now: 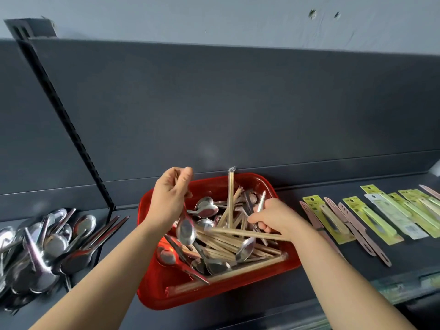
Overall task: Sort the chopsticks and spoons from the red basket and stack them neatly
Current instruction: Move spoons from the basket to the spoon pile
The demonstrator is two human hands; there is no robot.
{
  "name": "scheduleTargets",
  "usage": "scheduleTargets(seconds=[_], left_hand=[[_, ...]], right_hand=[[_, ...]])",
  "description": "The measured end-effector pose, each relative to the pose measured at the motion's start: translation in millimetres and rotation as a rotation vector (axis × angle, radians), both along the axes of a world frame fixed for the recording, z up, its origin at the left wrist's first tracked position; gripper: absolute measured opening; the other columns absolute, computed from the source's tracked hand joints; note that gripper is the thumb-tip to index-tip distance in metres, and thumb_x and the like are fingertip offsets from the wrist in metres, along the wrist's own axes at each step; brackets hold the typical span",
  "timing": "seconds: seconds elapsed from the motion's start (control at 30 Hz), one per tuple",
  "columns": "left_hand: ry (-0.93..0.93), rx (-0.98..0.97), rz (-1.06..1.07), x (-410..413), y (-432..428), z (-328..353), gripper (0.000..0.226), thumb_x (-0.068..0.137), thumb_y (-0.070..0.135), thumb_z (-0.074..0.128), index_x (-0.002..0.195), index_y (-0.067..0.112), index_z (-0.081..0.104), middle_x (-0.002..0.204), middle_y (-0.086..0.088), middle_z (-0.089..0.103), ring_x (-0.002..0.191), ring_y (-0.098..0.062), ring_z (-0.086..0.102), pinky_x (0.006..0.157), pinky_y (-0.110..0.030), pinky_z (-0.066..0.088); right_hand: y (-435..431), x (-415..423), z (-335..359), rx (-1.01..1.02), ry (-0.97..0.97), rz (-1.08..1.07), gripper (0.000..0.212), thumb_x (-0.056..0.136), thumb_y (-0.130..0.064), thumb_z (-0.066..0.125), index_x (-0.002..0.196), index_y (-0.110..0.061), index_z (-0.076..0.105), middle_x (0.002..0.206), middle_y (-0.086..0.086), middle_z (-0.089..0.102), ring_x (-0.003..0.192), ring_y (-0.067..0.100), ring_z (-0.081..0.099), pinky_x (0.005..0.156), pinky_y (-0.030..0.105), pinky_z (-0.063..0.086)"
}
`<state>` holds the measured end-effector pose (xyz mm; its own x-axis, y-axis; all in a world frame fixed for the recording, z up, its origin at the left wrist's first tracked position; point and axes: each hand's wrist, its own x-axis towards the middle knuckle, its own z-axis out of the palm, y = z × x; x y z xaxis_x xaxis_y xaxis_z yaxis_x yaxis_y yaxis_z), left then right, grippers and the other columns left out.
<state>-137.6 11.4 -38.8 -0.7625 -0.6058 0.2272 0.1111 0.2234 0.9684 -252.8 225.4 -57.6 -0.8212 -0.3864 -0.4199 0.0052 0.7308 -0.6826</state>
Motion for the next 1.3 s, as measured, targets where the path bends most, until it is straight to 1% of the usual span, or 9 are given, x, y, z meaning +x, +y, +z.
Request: scheduleTargets(seconds=[0.1,0.27,0.4,0.53,0.63,0.73,0.93,1.1,1.3], left_hand=[[-0.034,-0.009,-0.123,-10,14,-3,0.019,0.087,0.027,0.069,0.081,0.010,0.063,0.065,0.002,0.056,0.052,-0.004,0.050,0.048,-0.014,0.044],[-0.138,0.035,-0.203,-29,33,-8,0.019,0.078,0.026,0.080,0.090,0.018,0.068,0.070,0.004,0.063,0.057,-0.002,0.055,0.049,-0.019,0.051],[-0.218,-0.034,-0.186,-37,30,-4,0.036,0.074,0.038,0.080,0.101,0.019,0.067,0.088,0.005,0.073,0.078,-0.010,0.068,0.069,-0.030,0.058],[-0.218,0.106,-0.203,-37,21,0,0.022,0.079,0.030,0.078,0.095,0.017,0.070,0.089,-0.001,0.076,0.083,-0.015,0.070,0.072,-0.031,0.057],[-0.168,0.241,-0.226,-30,12,4,0.009,0.081,0.022,0.077,0.082,0.016,0.070,0.074,-0.001,0.073,0.063,-0.010,0.066,0.056,-0.024,0.053],[-0.076,0.294,-0.189,-22,-2,15,0.010,0.084,0.020,0.074,0.080,0.017,0.066,0.064,0.008,0.065,0.047,-0.002,0.053,0.045,-0.015,0.041],[0.148,0.335,0.017,20,-52,55,0.013,0.089,0.027,0.067,0.084,0.017,0.061,0.062,0.006,0.047,0.045,-0.005,0.036,0.044,-0.018,0.029],[0.357,0.477,0.153,97,-101,76,0.030,0.093,0.021,0.062,0.063,0.026,0.066,0.067,0.001,0.039,0.045,-0.005,0.029,0.042,-0.016,0.029],[0.464,0.523,0.410,225,-167,69,0.024,0.097,0.018,0.056,0.073,0.016,0.055,0.061,0.005,0.040,0.044,-0.004,0.031,0.041,-0.016,0.030]], right_hand=[[15,-4,4,-0.161,0.022,-0.021,0.011,0.079,-0.014,0.071,0.085,-0.006,0.068,0.047,-0.004,0.057,0.043,0.007,0.049,0.049,0.022,0.042],[18,-1,8,-0.415,0.065,0.008,0.012,0.082,-0.014,0.071,0.089,-0.024,0.075,0.056,-0.002,0.061,0.052,0.008,0.053,0.050,0.021,0.044],[1,6,8,-0.441,0.132,0.075,0.013,0.080,-0.023,0.070,0.084,-0.034,0.075,0.058,-0.001,0.065,0.054,0.009,0.058,0.054,0.021,0.047],[-17,12,1,-0.467,0.126,0.073,0.014,0.081,-0.023,0.071,0.094,-0.027,0.074,0.061,0.000,0.067,0.056,0.010,0.061,0.059,0.025,0.051],[-28,14,1,-0.470,0.134,0.082,0.016,0.085,-0.019,0.070,0.101,-0.022,0.073,0.063,0.000,0.069,0.059,0.011,0.063,0.064,0.027,0.056],[-41,15,13,-0.564,0.143,0.033,0.010,0.086,-0.013,0.069,0.091,-0.020,0.075,0.060,-0.001,0.068,0.056,0.009,0.061,0.056,0.020,0.053],[-89,23,62,-0.632,0.301,0.125,0.009,0.085,-0.016,0.071,0.082,-0.023,0.076,0.052,-0.001,0.063,0.047,0.006,0.054,0.051,0.017,0.047],[-159,67,92,-0.675,0.239,0.321,0.009,0.085,-0.014,0.071,0.082,-0.021,0.075,0.047,-0.002,0.057,0.042,0.006,0.047,0.047,0.015,0.043],[-256,162,90,-0.641,0.158,0.556,0.008,0.085,-0.017,0.072,0.081,-0.023,0.075,0.050,-0.003,0.056,0.046,0.007,0.047,0.051,0.019,0.042]])
